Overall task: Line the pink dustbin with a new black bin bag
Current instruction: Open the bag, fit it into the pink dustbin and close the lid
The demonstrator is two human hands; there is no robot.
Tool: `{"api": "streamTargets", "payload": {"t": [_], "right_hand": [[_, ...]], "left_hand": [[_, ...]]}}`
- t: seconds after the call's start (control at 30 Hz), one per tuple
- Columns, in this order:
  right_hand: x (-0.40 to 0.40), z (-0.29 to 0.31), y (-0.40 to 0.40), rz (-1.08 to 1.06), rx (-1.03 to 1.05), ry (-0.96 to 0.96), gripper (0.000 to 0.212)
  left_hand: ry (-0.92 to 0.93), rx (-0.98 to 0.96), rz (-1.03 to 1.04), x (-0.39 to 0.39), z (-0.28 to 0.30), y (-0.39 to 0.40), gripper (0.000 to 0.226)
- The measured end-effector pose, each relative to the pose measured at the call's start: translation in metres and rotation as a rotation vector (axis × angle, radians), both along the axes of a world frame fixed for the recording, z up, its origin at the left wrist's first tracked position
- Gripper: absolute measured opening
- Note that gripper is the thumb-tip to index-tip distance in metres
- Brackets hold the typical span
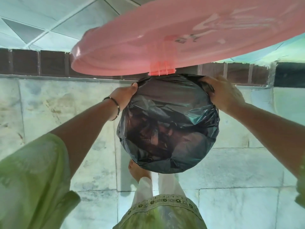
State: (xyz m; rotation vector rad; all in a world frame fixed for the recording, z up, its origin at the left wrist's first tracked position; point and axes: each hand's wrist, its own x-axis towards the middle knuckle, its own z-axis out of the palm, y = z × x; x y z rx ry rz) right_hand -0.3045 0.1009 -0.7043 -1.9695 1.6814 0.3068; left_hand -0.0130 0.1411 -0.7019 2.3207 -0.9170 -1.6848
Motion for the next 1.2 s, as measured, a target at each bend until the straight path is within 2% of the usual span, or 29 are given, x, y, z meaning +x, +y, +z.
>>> {"api": "streamTargets", "payload": {"t": [0.07, 0.13, 0.2, 0.27, 0.4, 0.5, 0.57, 0.63, 0.67, 0.77, 0.8, 0.83, 0.9, 0.97, 1.03, 1.13, 1.2], "right_hand": [[-0.013, -0.002, 0.004, 0.127, 0.086, 0.094, 0.057], [-0.028, 0.001, 0.014, 0.23, 0.16, 0.205, 0.06], [-0.041, 0.002, 0.026, 0.255, 0.177, 0.239, 0.057], [-0.051, 0.002, 0.039, 0.284, 0.175, 0.272, 0.056], [-0.076, 0.004, 0.062, 0.407, 0.273, 0.448, 0.081], [-0.094, 0.012, 0.087, 0.392, 0.319, 0.474, 0.081], [-0.095, 0.01, 0.11, 0.332, 0.428, 0.422, 0.074], [-0.08, 0.008, 0.133, 0.147, 0.577, 0.281, 0.066], [-0.069, 0.006, 0.141, -0.063, 0.634, 0.143, 0.061], [-0.036, -0.002, 0.147, -1.065, 0.707, -0.409, 0.043], [-0.029, -0.003, 0.144, -1.301, 0.674, -0.545, 0.045], [-0.026, -0.006, 0.14, -1.451, 0.628, -0.622, 0.047], [-0.023, -0.005, 0.132, -1.536, 0.587, -0.606, 0.045], [-0.023, 0.002, 0.125, -1.409, 0.562, -0.447, 0.038], [-0.025, 0.015, 0.115, -1.318, 0.438, -0.37, 0.036], [-0.026, 0.043, 0.096, -1.394, 0.271, -0.516, 0.03], [-0.023, 0.066, 0.081, -1.396, 0.182, -0.616, 0.031]], "left_hand": [[0.012, 0.116, 0.081, 0.003, -0.006, 0.017, 0.071], [0.041, 0.181, 0.187, 0.005, -0.008, 0.034, 0.076], [0.053, 0.217, 0.272, 0.008, -0.009, 0.051, 0.078], [0.039, 0.264, 0.28, 0.01, -0.011, 0.074, 0.077], [0.04, 0.337, 0.282, 0.021, -0.019, 0.113, 0.076], [0.098, 0.371, 0.393, 0.021, -0.022, 0.134, 0.07], [0.196, 0.413, 0.532, 0.017, -0.022, 0.146, 0.064], [0.315, 0.419, 0.782, 0.011, -0.021, 0.153, 0.054], [0.363, 0.384, 0.927, 0.008, -0.022, 0.154, 0.05], [0.471, 0.235, 1.256, 0.002, -0.024, 0.152, 0.047], [0.497, 0.206, 1.294, 0.001, -0.022, 0.149, 0.049], [0.509, 0.198, 1.296, 0.001, -0.019, 0.146, 0.051], [0.474, 0.232, 1.212, 0.005, -0.013, 0.137, 0.054], [0.37, 0.276, 1.07, 0.013, -0.004, 0.127, 0.049], [0.256, 0.27, 0.959, 0.021, 0.007, 0.118, 0.047], [0.154, 0.136, 0.935, 0.026, 0.028, 0.108, 0.046], [0.201, -0.01, 0.93, 0.025, 0.047, 0.098, 0.047]]}}
